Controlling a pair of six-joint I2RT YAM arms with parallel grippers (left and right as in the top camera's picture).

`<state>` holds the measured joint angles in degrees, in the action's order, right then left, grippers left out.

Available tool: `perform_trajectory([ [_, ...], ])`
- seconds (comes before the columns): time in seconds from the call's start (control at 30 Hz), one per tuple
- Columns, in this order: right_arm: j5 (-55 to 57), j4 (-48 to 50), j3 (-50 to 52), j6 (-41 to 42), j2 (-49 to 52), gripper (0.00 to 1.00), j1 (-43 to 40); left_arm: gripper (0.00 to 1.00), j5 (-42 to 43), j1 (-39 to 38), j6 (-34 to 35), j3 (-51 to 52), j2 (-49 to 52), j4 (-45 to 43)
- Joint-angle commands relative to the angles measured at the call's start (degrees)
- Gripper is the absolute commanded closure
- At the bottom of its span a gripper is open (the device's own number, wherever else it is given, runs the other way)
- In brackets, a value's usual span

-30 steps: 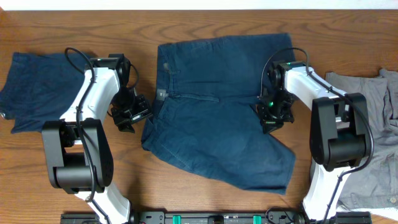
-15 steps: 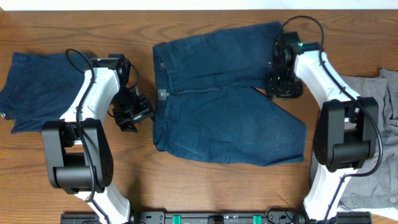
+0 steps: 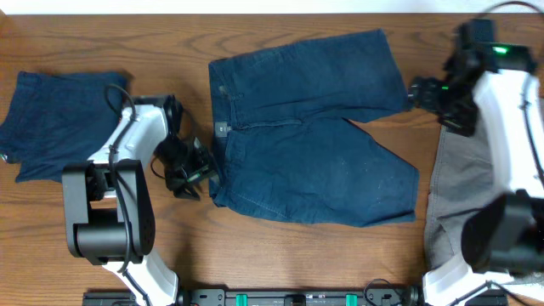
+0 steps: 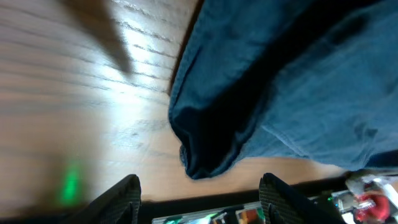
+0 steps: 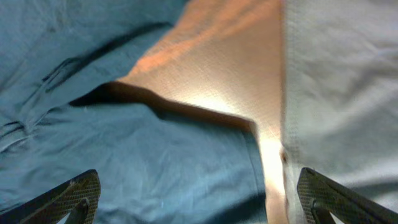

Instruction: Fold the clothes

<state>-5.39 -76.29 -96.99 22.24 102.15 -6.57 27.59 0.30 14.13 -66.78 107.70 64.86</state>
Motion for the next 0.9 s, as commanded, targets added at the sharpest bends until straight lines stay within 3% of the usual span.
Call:
perform_trajectory([
  [0.0,-2.29,-2.23,-0.81,1.20,-1.64,0.01,-1.31,0.38,3.10,-1.22,4.50,4.59,-0.35,-4.17],
  [0.13,0.24,-5.11,-0.55,1.07,-1.70,0.01,-1.77,0.38,3.06,-3.85,5.29,7.78,-0.35,-10.99],
  [0.27,0.39,-6.27,-0.17,1.18,-1.70,0.01,-1.66,0.47,-0.02,-6.51,7.98,8.17,-0.35,-15.32],
  [0.33,0.42,-7.63,-0.15,3.04,-1.70,0.01,-1.68,0.58,-3.04,-7.41,11.23,8.17,-0.37,-16.46],
  [0.43,0.52,-10.21,0.07,8.79,-1.73,0.01,-1.79,0.87,-3.82,-7.78,14.38,8.17,-0.42,-17.27],
  [0.47,0.46,-11.28,0.24,11.21,-1.73,0.01,-1.97,0.93,-3.82,-7.76,15.26,8.17,-0.52,-17.27],
  [0.67,-1.73,-12.70,4.85,15.45,-3.63,0.02,-2.05,0.94,-3.82,-7.76,16.22,8.17,-2.40,-17.00],
  [0.87,-4.42,-8.55,18.53,15.76,-13.42,0.02,-2.25,0.94,-3.93,-7.72,16.20,8.17,-6.80,-16.81],
])
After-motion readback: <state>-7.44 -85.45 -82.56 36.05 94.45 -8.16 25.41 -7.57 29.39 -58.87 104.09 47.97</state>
